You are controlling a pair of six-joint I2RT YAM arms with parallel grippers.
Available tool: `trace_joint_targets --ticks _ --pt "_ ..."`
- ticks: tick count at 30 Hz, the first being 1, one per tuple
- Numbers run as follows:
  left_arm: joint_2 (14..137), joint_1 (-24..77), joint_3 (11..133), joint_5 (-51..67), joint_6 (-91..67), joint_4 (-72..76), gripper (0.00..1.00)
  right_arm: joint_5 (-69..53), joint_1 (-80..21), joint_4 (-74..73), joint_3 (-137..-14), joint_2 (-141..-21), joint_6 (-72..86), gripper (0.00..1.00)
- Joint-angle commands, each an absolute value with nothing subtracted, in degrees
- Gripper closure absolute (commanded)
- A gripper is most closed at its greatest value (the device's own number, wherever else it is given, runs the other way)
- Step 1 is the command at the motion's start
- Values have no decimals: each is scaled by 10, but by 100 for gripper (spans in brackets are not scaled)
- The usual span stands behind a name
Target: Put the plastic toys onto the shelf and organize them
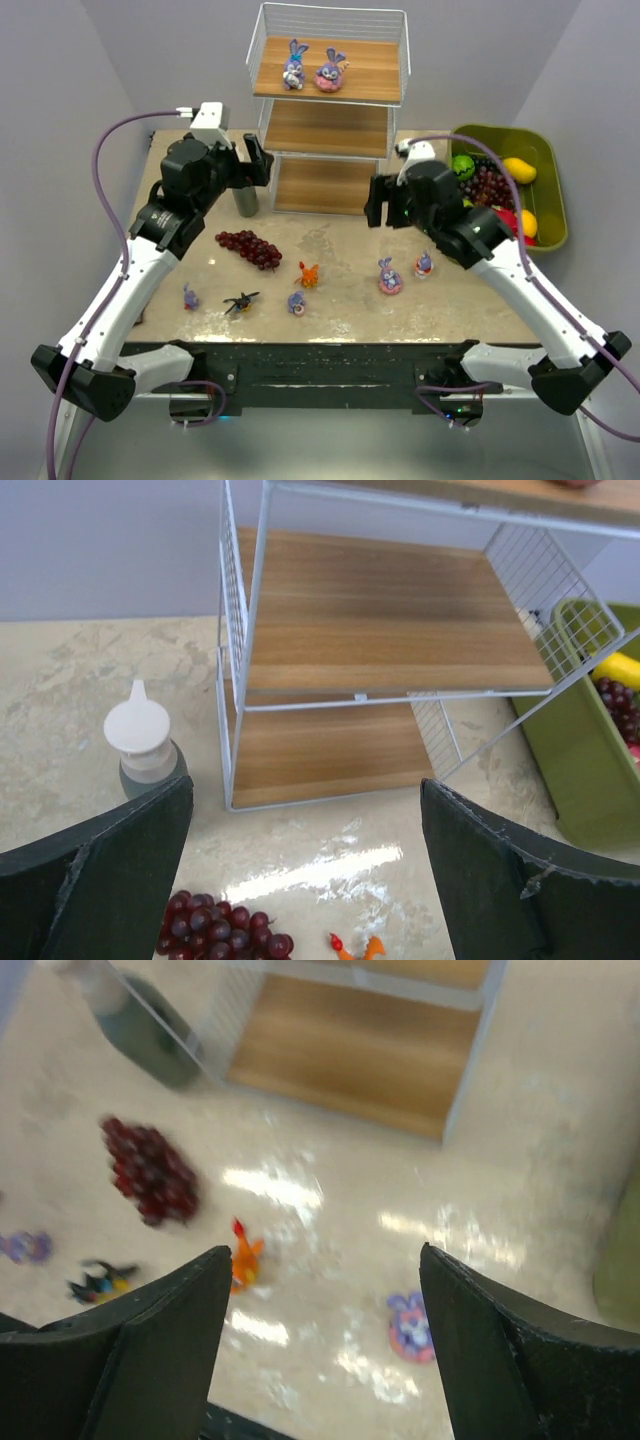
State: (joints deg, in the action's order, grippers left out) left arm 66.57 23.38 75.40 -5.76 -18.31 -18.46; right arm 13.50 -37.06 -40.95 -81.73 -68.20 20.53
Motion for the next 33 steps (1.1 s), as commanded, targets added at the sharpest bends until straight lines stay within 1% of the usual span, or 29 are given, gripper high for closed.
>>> trace_joint_targets --ticks 1,6,12,16,21,33 --pt "664 231 730 -32 -189 -145 0 120 -369 -389 -658 -665 235 21" --pt "673 231 723 -22 -195 -144 0 51 -369 -334 -557 -634 224 16" --pt "673 231 715 -16 -196 -145 1 51 -369 -329 -507 -680 247 14" --pt "670 232 711 -13 -197 -149 0 72 -369 -297 -478 -708 255 14" --pt "663 231 708 -14 -198 -161 1 112 -369 -296 -476 -729 261 17" --pt "652 231 706 -20 -190 -170 0 151 -367 -187 -425 -757 221 18"
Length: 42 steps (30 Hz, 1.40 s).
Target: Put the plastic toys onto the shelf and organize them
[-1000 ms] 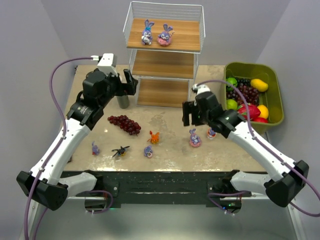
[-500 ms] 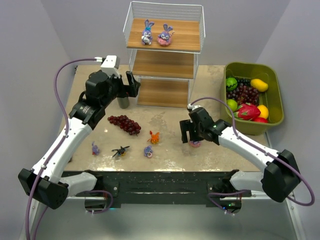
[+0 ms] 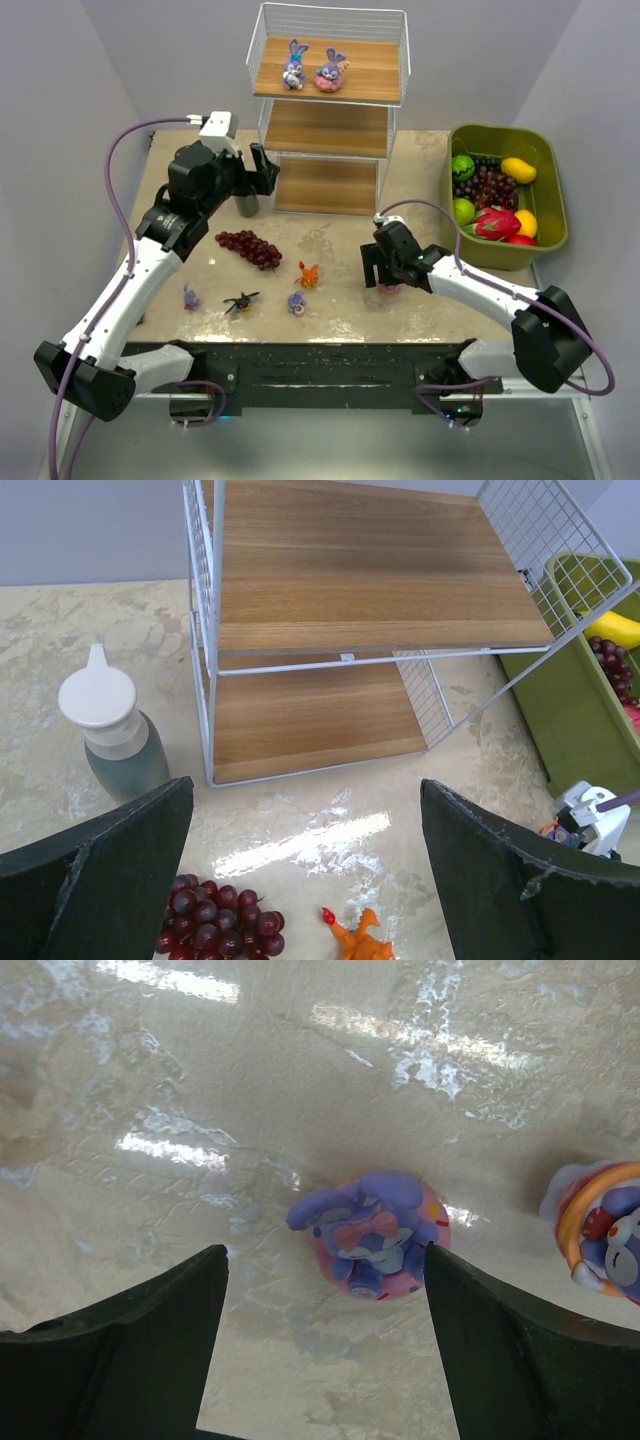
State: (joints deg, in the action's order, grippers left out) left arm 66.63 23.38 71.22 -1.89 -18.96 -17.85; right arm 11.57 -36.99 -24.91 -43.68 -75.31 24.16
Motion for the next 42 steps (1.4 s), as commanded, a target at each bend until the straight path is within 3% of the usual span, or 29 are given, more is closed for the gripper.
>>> trace_joint_targets --ticks 1,16,33,42 --pt "652 231 706 -21 -188 -170 1 154 -365 -174 -424 -764 218 18" --pt "650 231 694 -28 -184 -158 0 185 -361 -195 -472 -831 214 18" --pt "680 231 691 30 -213 -162 0 159 -361 -300 -544 -771 300 21" --pt "676 231 651 39 -213 -226 0 -31 -380 -213 -545 -709 199 25"
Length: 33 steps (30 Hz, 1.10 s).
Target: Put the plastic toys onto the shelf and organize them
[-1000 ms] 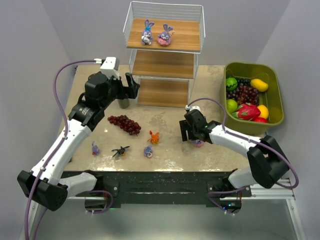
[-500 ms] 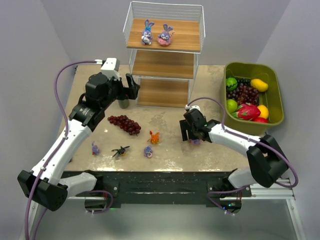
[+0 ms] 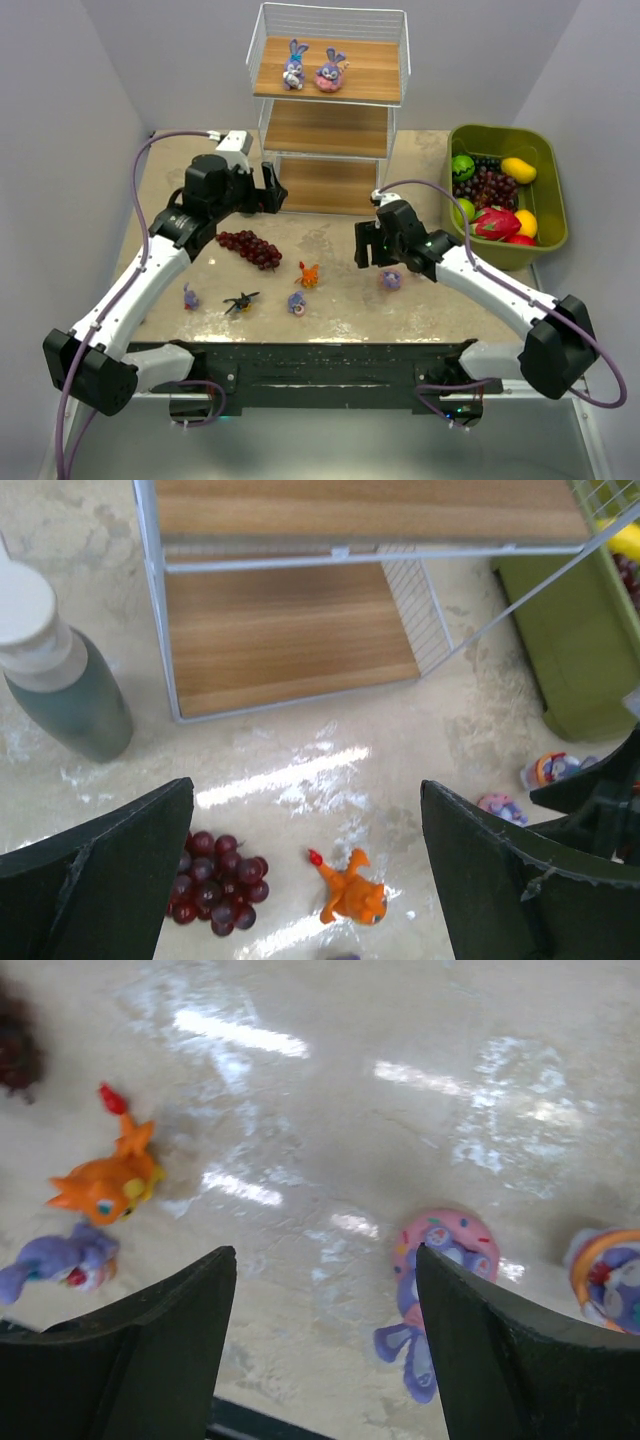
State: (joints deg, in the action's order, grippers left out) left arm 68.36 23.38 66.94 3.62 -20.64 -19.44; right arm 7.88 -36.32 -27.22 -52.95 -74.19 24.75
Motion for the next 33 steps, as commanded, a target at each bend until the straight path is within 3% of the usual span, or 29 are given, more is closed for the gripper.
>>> trace_joint_targets --ticks 1,8,15,22,33 --pt "673 231 643 33 -212 -230 0 -44 -390 -200 -541 -704 186 25" --pt "667 231 662 4 -219 -230 0 -42 -520 -25 -431 -670 201 21" --pt "670 231 687 -12 -218 -231 1 89 -629 162 -284 -632 270 14" --pt "643 231 666 -47 -191 -216 0 200 -710 253 -255 -733 253 12" --pt "645 229 707 -25 -194 -249 0 283 -769 454 -265 -961 245 18"
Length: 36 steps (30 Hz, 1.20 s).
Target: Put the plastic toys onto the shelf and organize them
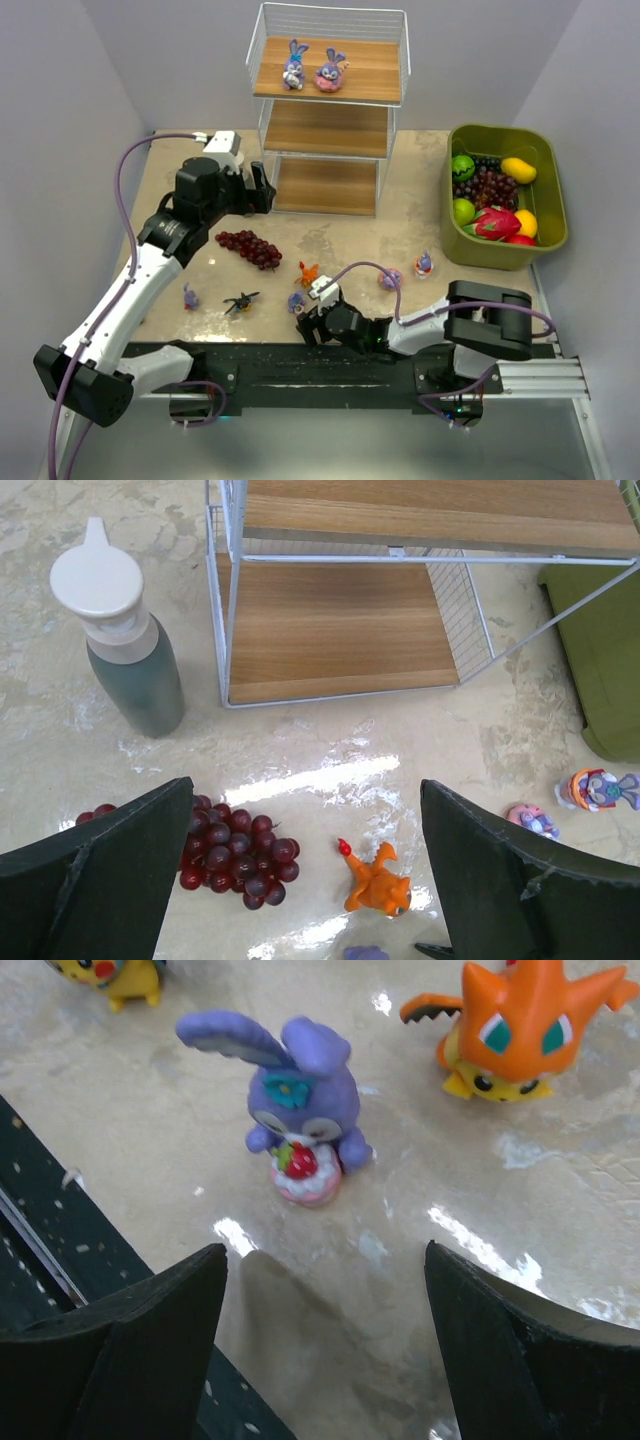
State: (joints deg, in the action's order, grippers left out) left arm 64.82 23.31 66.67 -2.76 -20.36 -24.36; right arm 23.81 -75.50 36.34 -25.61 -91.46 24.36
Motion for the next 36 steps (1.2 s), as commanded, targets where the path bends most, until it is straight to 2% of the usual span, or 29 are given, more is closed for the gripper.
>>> trace_joint_targets --ticks 1,11,22,28,36 --pt "645 229 711 -25 -191 -250 1 286 -772 456 -269 -971 243 18" --pt "657 225 715 -6 -188 -254 1 301 -773 479 -320 -1049 242 18" --pt "654 222 716 -16 -175 -262 1 327 -773 440 -345 -1064 249 21" --pt "652 222 712 -14 -172 -265 0 338 -770 439 -331 -1053 239 14" --pt "657 221 709 -6 -174 -269 0 258 -733 470 -300 -1043 192 10"
